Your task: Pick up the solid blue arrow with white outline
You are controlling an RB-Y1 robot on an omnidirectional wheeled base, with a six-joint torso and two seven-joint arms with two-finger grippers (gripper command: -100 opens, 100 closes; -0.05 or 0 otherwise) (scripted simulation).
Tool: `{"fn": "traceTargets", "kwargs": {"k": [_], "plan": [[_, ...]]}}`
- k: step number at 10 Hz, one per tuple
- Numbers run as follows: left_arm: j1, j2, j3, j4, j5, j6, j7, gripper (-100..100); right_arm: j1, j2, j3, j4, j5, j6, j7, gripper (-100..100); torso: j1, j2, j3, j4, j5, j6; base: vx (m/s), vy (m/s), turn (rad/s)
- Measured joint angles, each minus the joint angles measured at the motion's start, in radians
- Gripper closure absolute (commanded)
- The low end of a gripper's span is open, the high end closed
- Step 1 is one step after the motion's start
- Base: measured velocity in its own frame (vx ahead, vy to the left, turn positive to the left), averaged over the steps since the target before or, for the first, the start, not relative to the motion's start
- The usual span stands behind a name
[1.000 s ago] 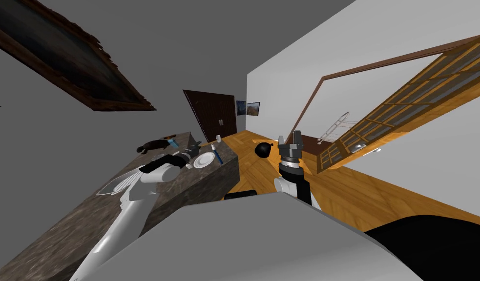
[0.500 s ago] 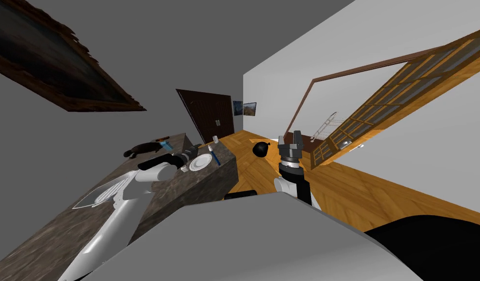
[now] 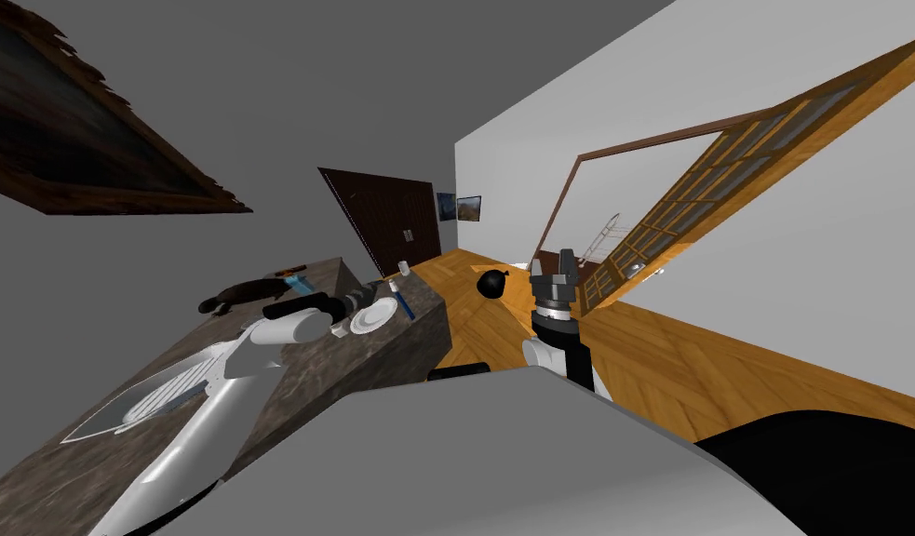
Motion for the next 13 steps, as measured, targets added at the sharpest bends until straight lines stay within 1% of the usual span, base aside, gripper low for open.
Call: {"fn": "traceTargets", "kwargs": {"k": [1, 2, 4, 5, 6, 7, 8, 9, 13], "plan": [[0.003, 0.005, 0.001, 0.001, 0.003, 0.027, -0.004, -100, 0.000, 0.000, 0.000, 0.000, 0.000, 0.000, 0.000, 0, 0.000, 0.000, 0.000, 0.000, 0.000, -0.001, 0.012, -0.003, 0.041], [0.000, 0.007, 0.000, 0.005, 0.004, 0.048, -0.005, -100, 0.000, 0.000, 0.000, 0.000, 0.000, 0.000, 0.000, 0, 0.000, 0.001, 0.000, 0.000, 0.000, -0.001, 0.024, -0.017, -0.175], [0.002, 0.027, 0.004, 0.016, 0.017, 0.103, -0.010, -100, 0.000, 0.000, 0.000, 0.000, 0.000, 0.000, 0.000, 0, 0.000, 0.000, 0.000, 0.000, 0.000, -0.001, 0.030, -0.009, -0.165], [0.012, 0.036, 0.005, 0.019, 0.022, 0.130, -0.013, -100, 0.000, 0.000, 0.000, 0.000, 0.000, 0.000, 0.000, 0, 0.000, 0.000, 0.000, 0.000, 0.000, 0.000, 0.031, -0.006, -0.074], [0.008, 0.042, 0.002, 0.028, 0.024, 0.158, -0.014, -100, 0.000, 0.000, 0.000, 0.000, 0.000, 0.000, 0.000, 0, 0.000, 0.000, 0.000, 0.000, 0.000, -0.001, 0.040, -0.013, -0.171], [0.009, 0.058, 0.005, 0.041, 0.036, 0.186, -0.019, -100, 0.000, 0.000, 0.000, 0.000, 0.000, 0.000, 0.000, 0, 0.000, -0.001, -0.001, 0.000, 0.000, 0.000, 0.035, -0.006, -0.097], [0.010, 0.065, 0.005, 0.049, 0.040, 0.214, -0.022, -100, 0.000, 0.000, 0.000, 0.000, 0.000, 0.000, 0.000, 0, 0.000, -0.001, 0.000, 0.000, 0.000, -0.001, 0.013, -0.002, 0.006], [0.010, 0.066, 0.004, 0.050, 0.039, 0.231, -0.022, -100, 0.000, 0.000, 0.000, 0.000, 0.000, 0.000, 0.000, 0, 0.000, 0.001, 0.000, 0.000, 0.000, -0.001, 0.029, -0.016, -0.165], [0.020, 0.097, -0.002, 0.076, 0.050, 0.333, -0.024, -100, 0.000, 0.000, 0.000, 0.000, 0.000, 0.000, 0.000, 0, 0.000, -0.001, 0.000, 0.000, 0.000, -0.001, 0.038, -0.008, -0.142]]}}
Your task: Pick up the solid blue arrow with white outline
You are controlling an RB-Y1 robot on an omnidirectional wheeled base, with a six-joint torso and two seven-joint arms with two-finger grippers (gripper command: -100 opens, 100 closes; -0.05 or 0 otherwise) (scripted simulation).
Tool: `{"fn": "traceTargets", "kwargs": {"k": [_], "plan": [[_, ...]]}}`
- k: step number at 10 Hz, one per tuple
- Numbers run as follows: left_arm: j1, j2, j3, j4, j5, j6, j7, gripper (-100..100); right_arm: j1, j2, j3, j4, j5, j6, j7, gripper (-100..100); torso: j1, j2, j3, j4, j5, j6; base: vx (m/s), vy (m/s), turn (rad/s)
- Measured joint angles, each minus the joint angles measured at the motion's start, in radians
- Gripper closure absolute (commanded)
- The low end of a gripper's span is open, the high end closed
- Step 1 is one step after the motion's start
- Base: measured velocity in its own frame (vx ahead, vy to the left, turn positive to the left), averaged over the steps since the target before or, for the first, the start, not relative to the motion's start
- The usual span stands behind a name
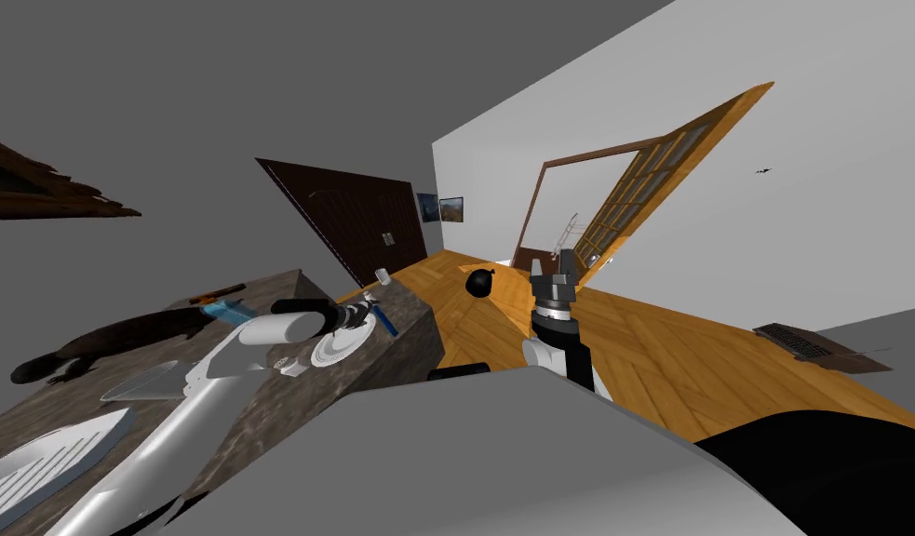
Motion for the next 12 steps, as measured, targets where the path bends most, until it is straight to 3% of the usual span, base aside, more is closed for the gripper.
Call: {"fn": "traceTargets", "kwargs": {"k": [5, 8, 12], "plan": [[0.031, 0.044, -0.002, 0.017, 0.017, 0.135, 0.003, -100, 0.000, 0.000, 0.000, 0.000, 0.000, 0.000, 0.000, 0, 0.000, 0.000, 0.000, 0.000, 0.000, 0.000, 0.040, -0.005, -0.117], [0.024, 0.068, -0.015, 0.052, 0.020, 0.198, -0.001, -100, 0.000, 0.000, 0.000, 0.000, 0.000, 0.000, 0.000, 0, 0.000, 0.000, 0.000, 0.000, 0.000, 0.000, 0.038, -0.006, -0.118], [0.063, 0.127, -0.012, 0.065, 0.040, 0.326, 0.004, -100, 0.000, 0.000, 0.000, 0.000, 0.000, 0.000, 0.000, 0, 0.000, 0.000, 0.000, 0.000, 0.000, 0.000, 0.041, -0.002, -0.173]]}}
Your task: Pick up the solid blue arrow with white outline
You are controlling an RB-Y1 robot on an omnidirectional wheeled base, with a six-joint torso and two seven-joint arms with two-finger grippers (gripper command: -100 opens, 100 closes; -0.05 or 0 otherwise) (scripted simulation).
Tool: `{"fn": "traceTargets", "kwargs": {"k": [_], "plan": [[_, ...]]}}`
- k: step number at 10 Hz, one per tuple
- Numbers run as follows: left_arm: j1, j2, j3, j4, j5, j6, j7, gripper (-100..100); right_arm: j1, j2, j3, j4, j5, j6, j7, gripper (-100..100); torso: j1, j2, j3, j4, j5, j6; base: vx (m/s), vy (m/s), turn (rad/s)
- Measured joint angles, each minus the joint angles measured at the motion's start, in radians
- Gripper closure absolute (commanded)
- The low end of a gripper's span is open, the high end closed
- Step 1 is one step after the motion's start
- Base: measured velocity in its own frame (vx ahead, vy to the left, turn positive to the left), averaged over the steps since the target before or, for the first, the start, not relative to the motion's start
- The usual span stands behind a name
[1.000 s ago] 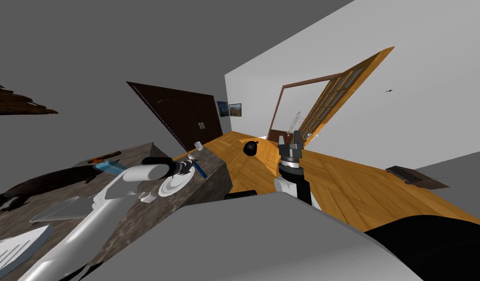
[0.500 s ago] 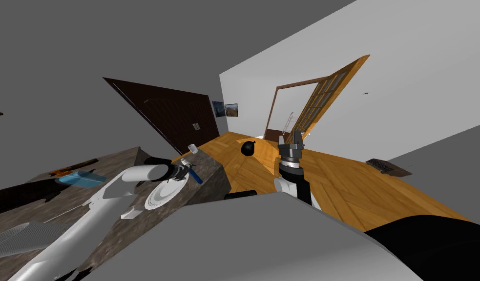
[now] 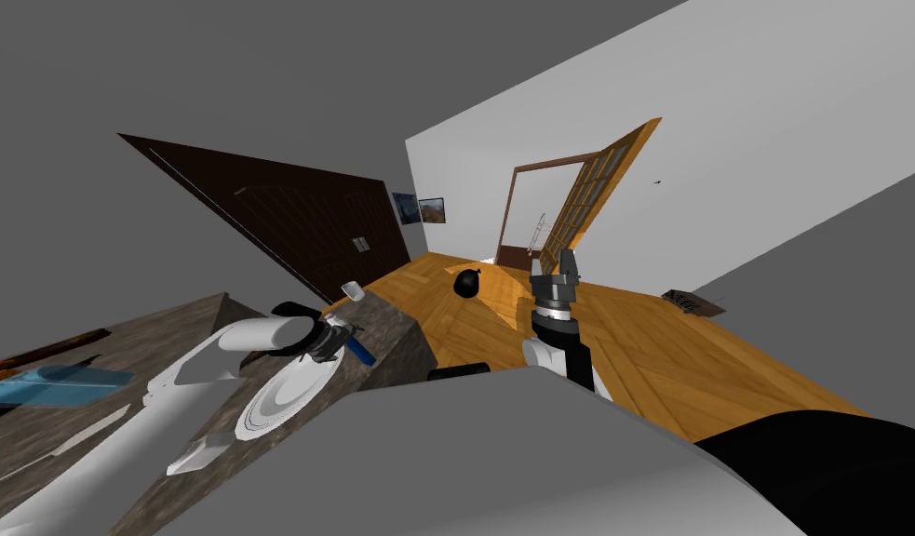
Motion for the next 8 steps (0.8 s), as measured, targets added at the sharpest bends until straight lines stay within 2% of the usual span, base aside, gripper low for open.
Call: {"fn": "traceTargets", "kwargs": {"k": [3, 4, 5, 8], "plan": [[0.008, 0.037, -0.008, 0.022, 0.007, 0.079, -0.004, -100, 0.000, 0.000, 0.000, 0.000, 0.000, 0.000, 0.000, 0, 0.000, 0.002, 0.001, 0.000, 0.000, -0.001, 0.011, 0.001, -0.056], [0.009, 0.038, -0.008, 0.022, 0.008, 0.084, -0.004, 0, 0.000, 0.000, 0.000, 0.000, 0.000, 0.000, 0.000, 0, 0.000, 0.003, 0.001, 0.001, 0.000, -0.001, 0.000, 0.000, 0.000], [0.009, 0.038, -0.008, 0.022, 0.008, 0.083, -0.004, -100, 0.000, 0.000, 0.000, 0.000, 0.000, 0.000, 0.000, 0, 0.000, 0.003, 0.002, 0.001, 0.000, -0.001, -0.021, -0.004, -0.128], [0.012, 0.030, -0.012, 0.074, -0.006, 0.047, -0.019, -100, 0.000, 0.000, 0.000, 0.000, 0.000, 0.000, 0.000, 0, 0.000, 0.005, 0.003, 0.001, 0.000, -0.001, -0.037, -0.005, -0.095]]}}
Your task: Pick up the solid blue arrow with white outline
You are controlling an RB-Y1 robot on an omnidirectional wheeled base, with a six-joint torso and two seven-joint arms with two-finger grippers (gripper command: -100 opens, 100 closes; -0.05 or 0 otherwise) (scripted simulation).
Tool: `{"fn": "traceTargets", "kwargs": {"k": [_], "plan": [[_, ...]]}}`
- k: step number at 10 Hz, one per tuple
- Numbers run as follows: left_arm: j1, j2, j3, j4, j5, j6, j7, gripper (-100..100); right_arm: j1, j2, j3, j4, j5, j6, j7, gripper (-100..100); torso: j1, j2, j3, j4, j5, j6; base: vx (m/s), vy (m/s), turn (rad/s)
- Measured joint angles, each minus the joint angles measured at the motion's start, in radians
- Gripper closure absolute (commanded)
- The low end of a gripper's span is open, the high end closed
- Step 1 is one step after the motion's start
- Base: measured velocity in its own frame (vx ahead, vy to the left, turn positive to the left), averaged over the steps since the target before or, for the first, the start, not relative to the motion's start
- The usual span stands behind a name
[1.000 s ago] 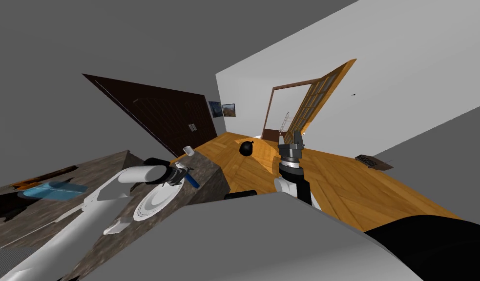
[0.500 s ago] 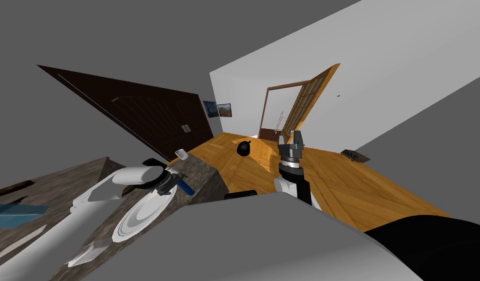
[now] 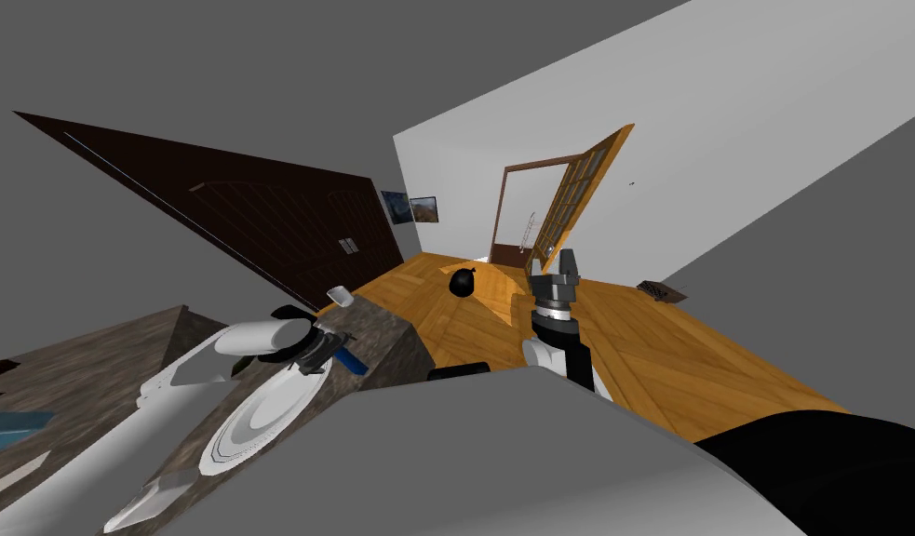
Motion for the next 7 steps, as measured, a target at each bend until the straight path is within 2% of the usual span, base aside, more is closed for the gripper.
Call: {"fn": "traceTargets", "kwargs": {"k": [2, 3, 7], "plan": [[0.005, -0.008, -0.004, 0.040, -0.013, -0.033, -0.012, -100, 0.000, 0.000, 0.000, 0.000, 0.000, 0.000, 0.000, 0, 0.000, 0.000, 0.000, 0.000, 0.000, 0.000, -0.029, -0.005, -0.058], [0.005, -0.008, -0.004, 0.043, -0.013, -0.037, -0.014, 100, 0.000, 0.000, 0.000, 0.000, 0.000, 0.000, 0.000, 0, 0.000, -0.001, 0.000, 0.000, 0.000, 0.000, 0.000, 0.000, 0.000], [0.006, -0.008, -0.005, 0.043, -0.013, -0.036, -0.014, 100, 0.000, 0.000, 0.000, 0.000, 0.000, 0.000, 0.000, 0, 0.001, -0.001, -0.001, 0.000, 0.000, -0.001, 0.000, 0.000, 0.000]]}}
